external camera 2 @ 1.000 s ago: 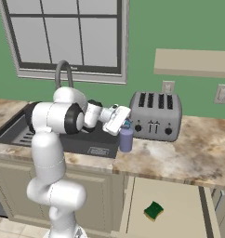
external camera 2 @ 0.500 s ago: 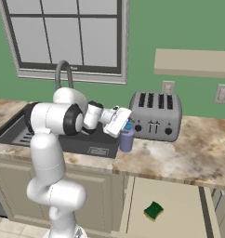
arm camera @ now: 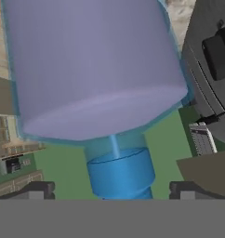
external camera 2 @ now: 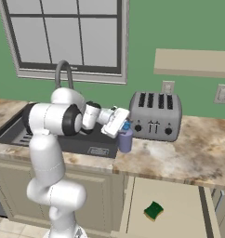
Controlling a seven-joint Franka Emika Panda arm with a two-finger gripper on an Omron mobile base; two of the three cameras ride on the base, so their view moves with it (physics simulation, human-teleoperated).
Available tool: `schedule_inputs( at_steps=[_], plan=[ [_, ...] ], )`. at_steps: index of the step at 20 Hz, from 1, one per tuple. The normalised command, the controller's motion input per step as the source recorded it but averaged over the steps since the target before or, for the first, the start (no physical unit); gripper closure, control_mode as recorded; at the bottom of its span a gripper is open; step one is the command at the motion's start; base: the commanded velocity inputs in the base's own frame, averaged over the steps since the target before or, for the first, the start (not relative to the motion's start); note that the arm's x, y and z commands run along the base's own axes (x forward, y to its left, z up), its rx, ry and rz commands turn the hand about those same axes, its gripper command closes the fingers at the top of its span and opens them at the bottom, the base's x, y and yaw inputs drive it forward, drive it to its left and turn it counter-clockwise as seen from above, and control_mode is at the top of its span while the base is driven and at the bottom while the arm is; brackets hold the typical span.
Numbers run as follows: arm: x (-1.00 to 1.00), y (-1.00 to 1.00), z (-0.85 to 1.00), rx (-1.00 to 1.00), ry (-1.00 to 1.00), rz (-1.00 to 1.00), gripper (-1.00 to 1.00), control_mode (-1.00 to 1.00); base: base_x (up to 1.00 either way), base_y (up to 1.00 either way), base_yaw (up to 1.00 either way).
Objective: Restock the sink supplies by placing the sponge and soap dispenser on the counter and next to the sink. Make sure the soap dispenser is upright.
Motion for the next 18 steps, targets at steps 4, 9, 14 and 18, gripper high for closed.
schedule_inputs(
  at_steps=[4,9,14,18],
  plan=[
    [-0.18,0.23,0.1,0.0,0.0,0.0,-1.0,-1.0,0.0,0.0,0.0],
    [-0.12,0.27,0.16,0.0,-0.01,0.0,-1.0,-1.0,0.0,0.0,0.0],
    [-0.23,0.2,0.34,0.0,-0.13,0.0,-1.0,-1.0,0.0,0.0,0.0],
    [-0.43,0.23,0.51,0.0,-0.22,0.0,-1.0,-1.0,0.0,0.0,0.0]
  ],
)
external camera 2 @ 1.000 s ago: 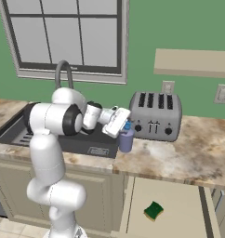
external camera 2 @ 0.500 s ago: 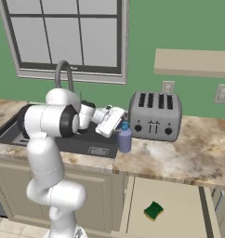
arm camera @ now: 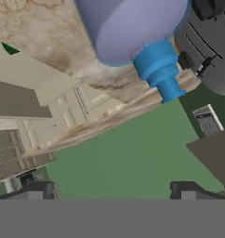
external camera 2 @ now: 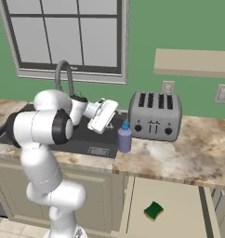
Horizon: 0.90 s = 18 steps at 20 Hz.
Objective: Restock the sink supplies by placing the sponge and soap dispenser on the counter and next to the sink. Make sure the soap dispenser is upright.
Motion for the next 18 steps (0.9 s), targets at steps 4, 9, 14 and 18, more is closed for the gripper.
schedule_inputs(
  at_steps=[4,9,14,18],
  plan=[
    [-0.48,0.18,0.59,0.0,-0.28,0.0,-1.0,-1.0,0.0,0.0,0.0],
    [-0.95,-0.39,0.19,0.14,-0.39,-0.01,-1.0,-1.0,0.0,0.0,0.0],
    [-1.0,-0.85,0.0,0.42,-0.4,-0.01,-1.0,-1.0,0.0,0.0,0.0],
    [-1.0,-0.78,0.0,0.55,-0.27,-0.04,-1.0,-1.0,0.0,0.0,0.0]
  ],
)
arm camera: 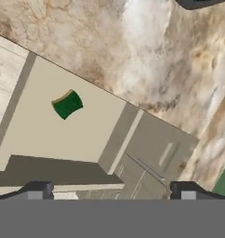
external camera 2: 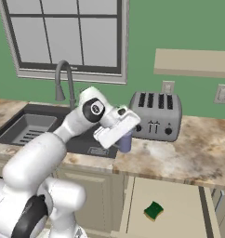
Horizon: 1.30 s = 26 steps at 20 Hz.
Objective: Restock the sink supplies by placing the sponge and soap dispenser on the counter and next to the sink. Make sure the soap dispenser is upright.
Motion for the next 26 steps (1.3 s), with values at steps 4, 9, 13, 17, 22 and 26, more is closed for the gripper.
schedule_inputs(
  at_steps=[4,9,13,17,22,26],
  plan=[
    [-0.93,-0.64,-0.17,0.6,-0.15,-0.1,-1.0,-1.0,0.0,0.0,0.0],
    [-0.26,-0.47,-0.31,0.58,-0.01,-0.17,-1.0,-1.0,0.0,0.0,0.0],
    [0.26,-0.29,-0.32,0.48,0.05,-0.24,-1.0,-1.0,0.0,0.0,0.0],
    [0.27,-0.04,-0.44,0.17,0.1,-0.33,-1.0,-1.0,0.0,0.0,0.0],
    [0.03,-0.01,-0.59,0.08,0.15,-0.31,-1.0,-1.0,0.0,0.0,0.0],
    [-0.27,-0.1,-0.58,0.07,0.04,-0.29,-1.0,-1.0,0.0,0.0,0.0]
  ],
)
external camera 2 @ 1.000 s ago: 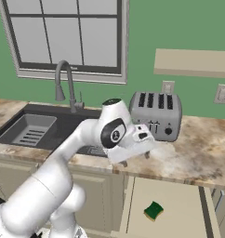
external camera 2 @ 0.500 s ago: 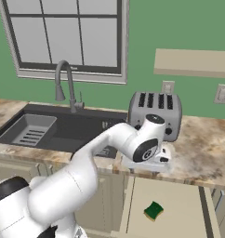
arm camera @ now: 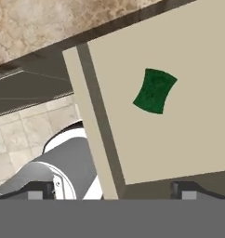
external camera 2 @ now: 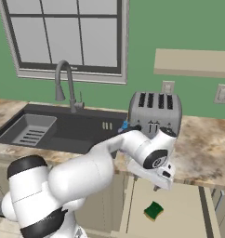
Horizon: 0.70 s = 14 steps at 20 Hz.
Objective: Restock the sink supplies by placing the sponge and soap dispenser on the counter and next to the sink. Make sure the soap dispenser is upright.
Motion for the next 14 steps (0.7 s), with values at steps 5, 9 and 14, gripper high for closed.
schedule_inputs(
  at_steps=[5,9,14],
  plan=[
    [-0.22,-0.06,-0.55,0.08,0.0,-0.24,-1.0,-1.0,0.0,0.0,0.0],
    [-0.01,0.0,-0.59,0.01,0.0,-0.19,-1.0,-1.0,0.0,0.0,0.0],
    [0.0,0.0,-0.57,0.0,-0.12,-0.13,-1.0,-1.0,0.0,0.0,0.0]
  ],
)
